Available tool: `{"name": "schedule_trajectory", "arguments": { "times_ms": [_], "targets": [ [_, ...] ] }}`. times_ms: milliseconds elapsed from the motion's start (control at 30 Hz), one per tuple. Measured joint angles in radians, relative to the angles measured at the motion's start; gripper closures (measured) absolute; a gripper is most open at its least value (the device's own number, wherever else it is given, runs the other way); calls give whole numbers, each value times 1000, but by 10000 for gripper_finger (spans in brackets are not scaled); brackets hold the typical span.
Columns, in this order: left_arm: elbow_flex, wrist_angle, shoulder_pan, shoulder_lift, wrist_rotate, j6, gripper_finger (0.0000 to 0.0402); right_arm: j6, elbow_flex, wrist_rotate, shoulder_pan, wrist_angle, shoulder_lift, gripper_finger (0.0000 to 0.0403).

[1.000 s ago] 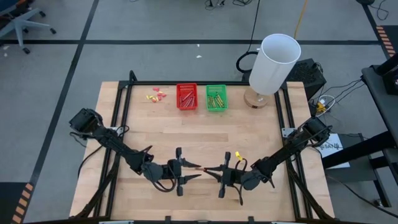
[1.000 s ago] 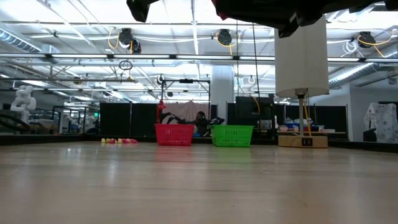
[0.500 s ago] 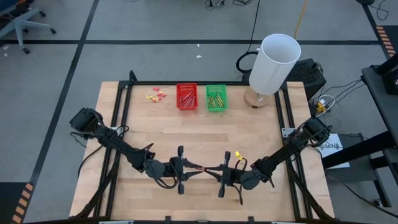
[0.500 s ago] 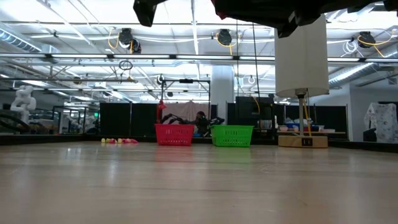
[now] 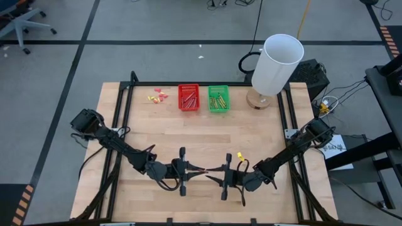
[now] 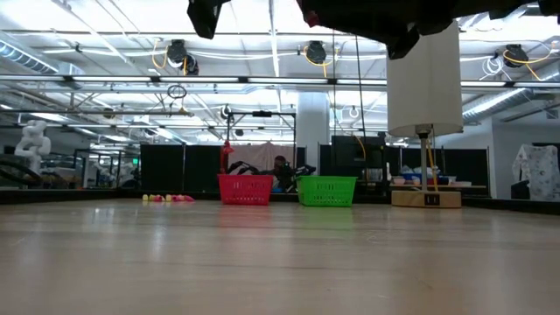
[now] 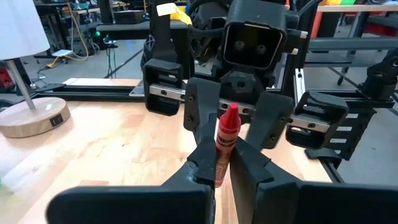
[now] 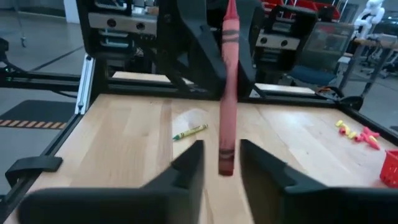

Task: Sort crayons
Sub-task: Put the red crayon into the red bin

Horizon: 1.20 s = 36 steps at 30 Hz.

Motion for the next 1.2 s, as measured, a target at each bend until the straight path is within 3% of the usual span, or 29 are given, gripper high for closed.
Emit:
{"name": "schedule_trajectory", "arguments": {
  "times_ms": [200,400,867,1200],
  "targets": [
    [0,-29,0,0,0,-6,380,27,0,10,7,-41,0,224],
    [0,-55,-9,0,0,-19,380,86,1,106,23,-154,0,179],
    [0,-279,-1,-55,25,-224,379,210,1,103,30,-281,0,187],
    [0,-372,-9,-87,24,109,379,211,1,103,30,-293,0,188]
  ]
}}
